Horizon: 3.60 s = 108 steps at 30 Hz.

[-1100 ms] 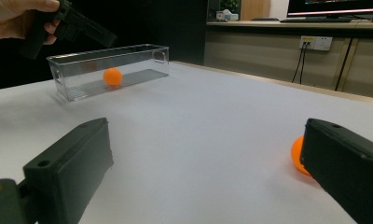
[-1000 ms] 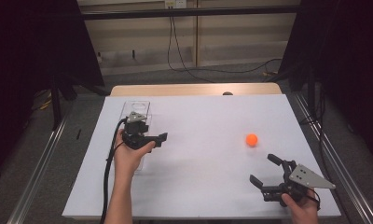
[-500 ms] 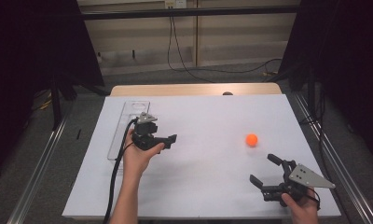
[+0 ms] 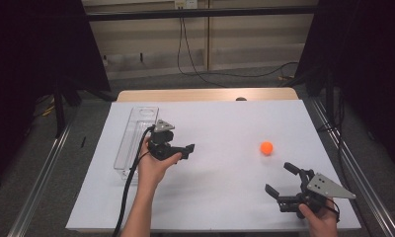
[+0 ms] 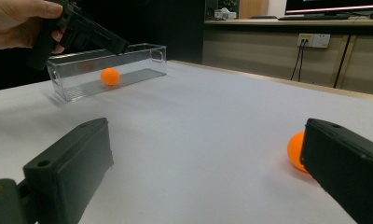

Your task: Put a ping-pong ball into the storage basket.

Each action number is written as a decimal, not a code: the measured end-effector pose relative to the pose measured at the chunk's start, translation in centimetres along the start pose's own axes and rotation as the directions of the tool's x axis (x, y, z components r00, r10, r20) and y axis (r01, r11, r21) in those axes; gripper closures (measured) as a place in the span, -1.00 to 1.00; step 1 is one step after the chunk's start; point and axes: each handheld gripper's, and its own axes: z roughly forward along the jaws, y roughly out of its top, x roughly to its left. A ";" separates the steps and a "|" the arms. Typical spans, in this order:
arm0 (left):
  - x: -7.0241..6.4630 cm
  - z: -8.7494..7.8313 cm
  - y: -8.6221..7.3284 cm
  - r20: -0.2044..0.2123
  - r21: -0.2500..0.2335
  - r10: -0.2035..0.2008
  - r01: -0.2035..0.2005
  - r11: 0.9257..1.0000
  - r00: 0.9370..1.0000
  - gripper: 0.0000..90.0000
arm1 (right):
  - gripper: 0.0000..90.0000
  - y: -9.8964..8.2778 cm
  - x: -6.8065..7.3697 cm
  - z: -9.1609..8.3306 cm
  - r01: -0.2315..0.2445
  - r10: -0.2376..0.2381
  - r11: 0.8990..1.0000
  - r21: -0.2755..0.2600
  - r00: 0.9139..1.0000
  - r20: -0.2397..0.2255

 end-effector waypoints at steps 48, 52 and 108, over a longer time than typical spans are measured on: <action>-3.8 3.7 -0.1 0.116 0.000 0.069 -0.070 0.998 0.991 -0.81 | -0.96 0.1 0.0 0.1 -0.008 0.008 1.000 0.010 1.000 -0.002; -4.1 4.3 -0.1 0.125 -0.001 0.064 -0.064 0.998 0.990 -0.81 | -0.96 0.1 0.0 0.1 -0.010 0.010 1.000 0.009 1.000 0.000; -7.9 9.8 1.0 0.184 -0.022 0.106 -0.104 0.994 0.977 -0.81 | -0.96 0.1 -0.4 -0.1 -0.019 0.019 1.000 0.014 1.000 0.000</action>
